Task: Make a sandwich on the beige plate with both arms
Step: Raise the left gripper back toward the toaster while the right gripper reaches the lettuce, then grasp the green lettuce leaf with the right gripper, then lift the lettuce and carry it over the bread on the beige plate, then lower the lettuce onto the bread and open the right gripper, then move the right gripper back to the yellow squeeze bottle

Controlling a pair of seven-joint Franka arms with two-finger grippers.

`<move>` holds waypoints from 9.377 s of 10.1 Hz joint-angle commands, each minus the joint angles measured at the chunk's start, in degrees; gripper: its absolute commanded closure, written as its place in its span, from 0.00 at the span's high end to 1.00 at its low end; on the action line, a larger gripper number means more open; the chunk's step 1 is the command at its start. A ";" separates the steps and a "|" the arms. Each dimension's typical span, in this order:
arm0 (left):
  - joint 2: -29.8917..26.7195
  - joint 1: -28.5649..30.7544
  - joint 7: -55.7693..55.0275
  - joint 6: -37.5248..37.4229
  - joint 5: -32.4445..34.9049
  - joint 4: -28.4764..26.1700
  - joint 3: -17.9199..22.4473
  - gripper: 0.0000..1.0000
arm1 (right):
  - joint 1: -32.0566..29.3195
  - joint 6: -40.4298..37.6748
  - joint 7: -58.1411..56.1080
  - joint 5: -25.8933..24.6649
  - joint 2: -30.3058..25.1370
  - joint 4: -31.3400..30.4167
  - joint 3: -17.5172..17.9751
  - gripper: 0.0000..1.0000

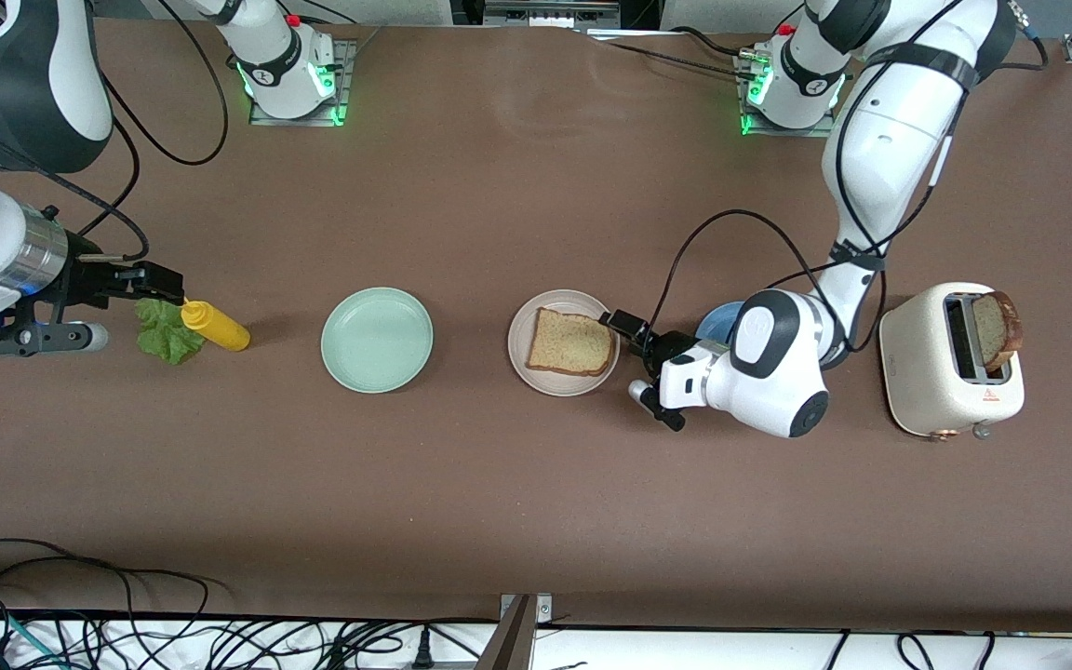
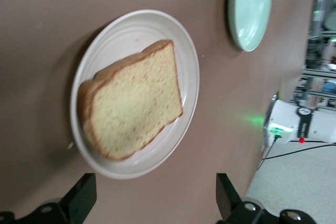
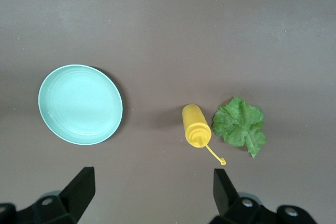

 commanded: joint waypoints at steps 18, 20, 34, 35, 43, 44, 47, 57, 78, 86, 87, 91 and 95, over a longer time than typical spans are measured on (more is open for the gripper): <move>-51.24 11.67 -22.72 -0.20 36.08 -21.26 2.64 1.00 | -13.18 21.30 -13.07 -4.12 11.41 -16.11 -0.64 1.00; -51.07 14.39 -21.93 -1.07 36.26 -21.08 2.99 1.00 | -13.18 26.41 -14.03 -4.12 11.50 -20.43 -1.25 1.00; -50.18 14.05 -21.92 -8.81 35.73 -18.97 2.73 1.00 | -15.55 41.20 -19.40 -3.07 16.86 -28.36 -2.31 0.17; -50.18 14.05 -21.92 -8.81 35.73 -18.97 2.82 1.00 | -15.55 41.11 -19.40 -3.07 16.86 -28.28 -2.31 0.00; -50.01 10.18 -21.83 -8.81 35.82 -18.97 6.07 1.00 | -15.38 20.82 -32.23 -3.86 13.96 -7.87 -2.48 0.00; -50.01 9.83 -21.83 -8.81 35.82 -18.97 6.42 1.00 | -14.86 11.32 -32.06 -3.60 13.96 -0.57 -2.22 0.00; -50.01 9.31 -21.83 -8.81 35.99 -18.97 6.51 1.00 | -12.14 -4.82 -27.35 -2.46 13.88 10.90 0.76 0.00; -49.75 9.92 -21.40 -9.51 35.82 -18.97 7.74 1.00 | 13.41 26.44 44.61 7.83 23.42 11.89 18.17 0.00; -49.66 10.80 -21.31 -9.69 35.73 -18.97 7.74 1.00 | 23.30 45.16 60.66 10.90 37.43 11.80 18.26 1.00; -49.57 10.27 -21.39 -10.04 35.73 -18.97 7.39 1.00 | 15.82 2.86 35.78 9.85 16.01 11.45 8.36 1.00; -49.57 10.01 -21.39 -10.04 35.73 -18.97 7.39 1.00 | 15.82 -1.99 26.74 9.94 14.33 11.28 3.80 1.00; -49.39 10.09 -21.31 -10.04 35.73 -18.97 7.39 1.00 | 15.30 -7.59 -16.40 11.78 9.75 3.57 -15.36 1.00; -47.48 12.82 -21.13 -9.52 36.51 -18.80 8.53 1.00 | 5.57 1.89 -61.02 26.06 11.66 -5.14 -22.00 1.00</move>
